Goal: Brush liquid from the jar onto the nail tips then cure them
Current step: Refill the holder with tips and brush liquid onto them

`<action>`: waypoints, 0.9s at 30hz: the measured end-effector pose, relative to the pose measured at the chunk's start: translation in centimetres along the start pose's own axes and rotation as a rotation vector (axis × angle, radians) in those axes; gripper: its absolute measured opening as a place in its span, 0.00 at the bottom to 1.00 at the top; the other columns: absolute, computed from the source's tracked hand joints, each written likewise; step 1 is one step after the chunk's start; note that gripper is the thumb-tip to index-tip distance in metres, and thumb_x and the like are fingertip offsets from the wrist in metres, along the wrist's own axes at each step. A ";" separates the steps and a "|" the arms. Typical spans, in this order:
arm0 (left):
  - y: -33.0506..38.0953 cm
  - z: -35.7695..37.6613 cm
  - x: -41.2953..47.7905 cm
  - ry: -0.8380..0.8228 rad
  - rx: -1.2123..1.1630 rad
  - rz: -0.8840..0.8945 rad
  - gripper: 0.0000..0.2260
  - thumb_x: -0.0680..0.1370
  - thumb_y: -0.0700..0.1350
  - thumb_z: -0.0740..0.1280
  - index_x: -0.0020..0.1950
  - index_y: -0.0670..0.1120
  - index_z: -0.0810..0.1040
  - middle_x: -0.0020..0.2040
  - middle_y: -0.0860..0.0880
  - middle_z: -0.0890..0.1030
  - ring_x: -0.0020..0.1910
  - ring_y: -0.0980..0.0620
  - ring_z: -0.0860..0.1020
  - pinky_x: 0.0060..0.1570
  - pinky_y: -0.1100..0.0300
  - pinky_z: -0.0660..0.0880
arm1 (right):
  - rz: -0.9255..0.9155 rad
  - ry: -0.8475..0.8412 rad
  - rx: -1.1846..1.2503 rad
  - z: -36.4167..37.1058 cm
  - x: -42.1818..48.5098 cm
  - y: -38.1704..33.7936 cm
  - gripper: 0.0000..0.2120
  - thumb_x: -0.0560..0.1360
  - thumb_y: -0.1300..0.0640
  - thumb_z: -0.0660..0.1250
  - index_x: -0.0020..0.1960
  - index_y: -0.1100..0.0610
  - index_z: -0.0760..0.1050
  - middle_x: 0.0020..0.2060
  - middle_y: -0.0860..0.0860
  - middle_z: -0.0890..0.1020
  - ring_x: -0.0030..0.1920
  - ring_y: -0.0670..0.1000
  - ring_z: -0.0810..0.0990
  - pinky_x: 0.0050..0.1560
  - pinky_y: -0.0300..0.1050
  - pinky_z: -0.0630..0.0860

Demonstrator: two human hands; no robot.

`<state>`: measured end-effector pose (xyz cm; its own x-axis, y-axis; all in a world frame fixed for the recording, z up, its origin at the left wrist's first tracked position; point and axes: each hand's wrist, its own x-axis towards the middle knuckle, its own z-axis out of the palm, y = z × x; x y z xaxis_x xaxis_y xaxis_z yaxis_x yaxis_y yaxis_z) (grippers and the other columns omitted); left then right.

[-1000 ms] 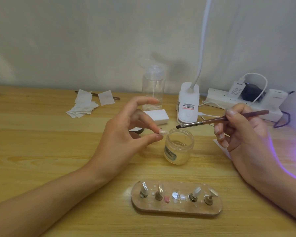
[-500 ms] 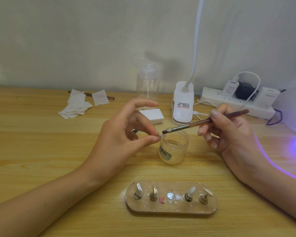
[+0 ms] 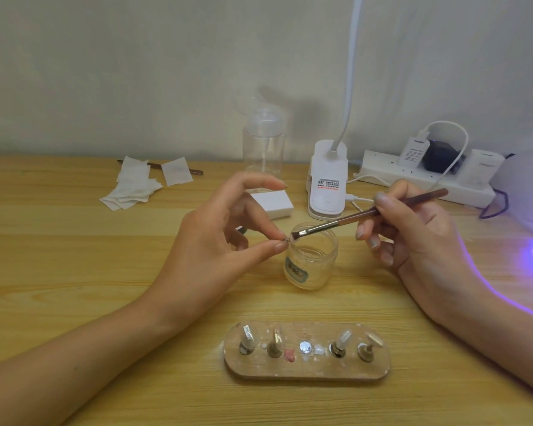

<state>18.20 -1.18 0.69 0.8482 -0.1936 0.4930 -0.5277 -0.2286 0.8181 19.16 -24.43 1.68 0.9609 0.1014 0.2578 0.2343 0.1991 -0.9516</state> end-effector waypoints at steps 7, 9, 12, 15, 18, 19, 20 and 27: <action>0.0 0.0 0.0 -0.006 0.007 0.017 0.22 0.73 0.39 0.75 0.64 0.54 0.75 0.40 0.54 0.83 0.45 0.49 0.83 0.35 0.53 0.76 | -0.009 0.014 0.010 -0.2 0.1 0.0 0.10 0.74 0.50 0.67 0.36 0.49 0.70 0.30 0.52 0.80 0.28 0.45 0.73 0.24 0.33 0.65; 0.0 0.0 -0.1 -0.010 0.022 0.028 0.22 0.74 0.38 0.75 0.65 0.53 0.75 0.41 0.54 0.83 0.46 0.49 0.83 0.35 0.54 0.76 | -0.004 -0.005 -0.016 -0.1 0.1 0.0 0.10 0.73 0.49 0.69 0.36 0.49 0.71 0.31 0.53 0.81 0.28 0.46 0.74 0.24 0.34 0.66; 0.1 0.0 -0.1 -0.008 0.027 0.038 0.22 0.74 0.39 0.75 0.65 0.53 0.75 0.41 0.53 0.83 0.46 0.50 0.83 0.35 0.56 0.76 | 0.008 0.049 -0.005 -0.2 0.1 0.0 0.10 0.72 0.51 0.69 0.36 0.50 0.71 0.29 0.53 0.80 0.27 0.46 0.73 0.23 0.33 0.65; 0.2 0.0 -0.1 -0.005 0.030 0.049 0.22 0.74 0.40 0.75 0.65 0.53 0.75 0.41 0.53 0.83 0.46 0.50 0.83 0.34 0.57 0.76 | -0.015 0.044 0.010 -0.3 0.2 0.0 0.12 0.76 0.52 0.68 0.36 0.50 0.70 0.29 0.52 0.80 0.27 0.45 0.72 0.23 0.33 0.65; 0.1 0.1 -0.1 -0.010 0.028 0.050 0.21 0.74 0.39 0.74 0.64 0.53 0.75 0.41 0.52 0.83 0.46 0.50 0.83 0.34 0.58 0.75 | -0.019 0.002 -0.014 -0.1 0.1 0.0 0.10 0.74 0.50 0.68 0.37 0.49 0.71 0.30 0.53 0.81 0.28 0.46 0.73 0.24 0.33 0.65; 0.2 0.0 -0.2 -0.011 0.029 0.050 0.21 0.74 0.39 0.74 0.64 0.53 0.75 0.41 0.52 0.83 0.46 0.50 0.83 0.33 0.58 0.75 | -0.011 0.010 -0.018 -0.1 0.1 0.0 0.10 0.73 0.50 0.69 0.37 0.50 0.70 0.30 0.53 0.81 0.27 0.46 0.73 0.24 0.33 0.65; 0.2 0.0 -0.2 -0.011 0.030 0.051 0.21 0.74 0.39 0.74 0.64 0.53 0.75 0.41 0.52 0.83 0.46 0.50 0.83 0.33 0.59 0.74 | -0.006 0.030 -0.020 -0.1 0.1 0.0 0.11 0.73 0.50 0.70 0.37 0.50 0.70 0.30 0.53 0.80 0.27 0.46 0.73 0.23 0.33 0.65; 0.3 0.0 -0.2 -0.014 0.015 0.032 0.21 0.74 0.40 0.74 0.64 0.53 0.75 0.41 0.53 0.83 0.46 0.50 0.83 0.33 0.55 0.75 | -0.013 0.004 -0.011 -0.1 0.0 0.0 0.10 0.75 0.52 0.66 0.36 0.50 0.70 0.30 0.53 0.81 0.27 0.45 0.73 0.24 0.33 0.66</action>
<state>17.83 -1.23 0.86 0.8301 -0.2140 0.5150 -0.5555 -0.2359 0.7974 19.19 -24.48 1.69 0.9584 0.0945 0.2695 0.2485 0.1892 -0.9500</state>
